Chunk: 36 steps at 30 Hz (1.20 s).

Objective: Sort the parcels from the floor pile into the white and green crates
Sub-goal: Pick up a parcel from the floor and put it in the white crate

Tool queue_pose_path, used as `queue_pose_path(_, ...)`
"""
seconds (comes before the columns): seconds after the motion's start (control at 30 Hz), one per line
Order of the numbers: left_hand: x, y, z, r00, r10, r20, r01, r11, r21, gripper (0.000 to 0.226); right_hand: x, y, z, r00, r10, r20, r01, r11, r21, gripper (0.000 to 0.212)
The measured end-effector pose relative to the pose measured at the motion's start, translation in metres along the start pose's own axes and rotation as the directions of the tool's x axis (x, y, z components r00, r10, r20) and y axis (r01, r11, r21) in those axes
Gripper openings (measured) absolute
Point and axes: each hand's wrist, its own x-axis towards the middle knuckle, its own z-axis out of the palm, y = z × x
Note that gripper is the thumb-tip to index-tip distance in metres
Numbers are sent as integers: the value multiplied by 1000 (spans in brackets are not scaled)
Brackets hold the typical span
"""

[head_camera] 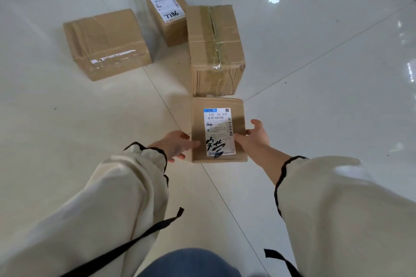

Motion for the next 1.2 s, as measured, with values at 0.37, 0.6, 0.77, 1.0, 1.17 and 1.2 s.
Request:
queue_pose_path(0.37, 13, 2, 2, 1000, -19, -21, 18, 998, -54, 54, 32, 1, -12, 918, 218, 330, -253, 965, 65, 30)
queue_pose_path(0.6, 8, 36, -13, 984, -145, 101, 90, 904, 418, 50, 49, -6, -6, 887, 303, 350, -327, 945, 10, 38)
queue_pose_path(0.77, -2, 56, -9, 975, -215, 57, 104, 669, 736, 45, 58, -12, -4, 885, 291, 362, -255, 956, -145, 49)
queue_pose_path(1.0, 13, 37, -10, 992, -93, -88, 127, 660, 740, 28, 55, -25, -5, 831, 316, 459, -178, 931, -318, 64)
queue_pose_path(1.17, 8, 40, -11, 956, -293, 33, 183, 678, 712, 50, 62, -23, -11, 800, 294, 523, -127, 935, -331, 48)
queue_pose_path(1.2, 8, 39, -12, 954, -293, 60, 174, 706, 687, 51, 64, -23, -11, 795, 298, 529, -131, 935, -331, 46)
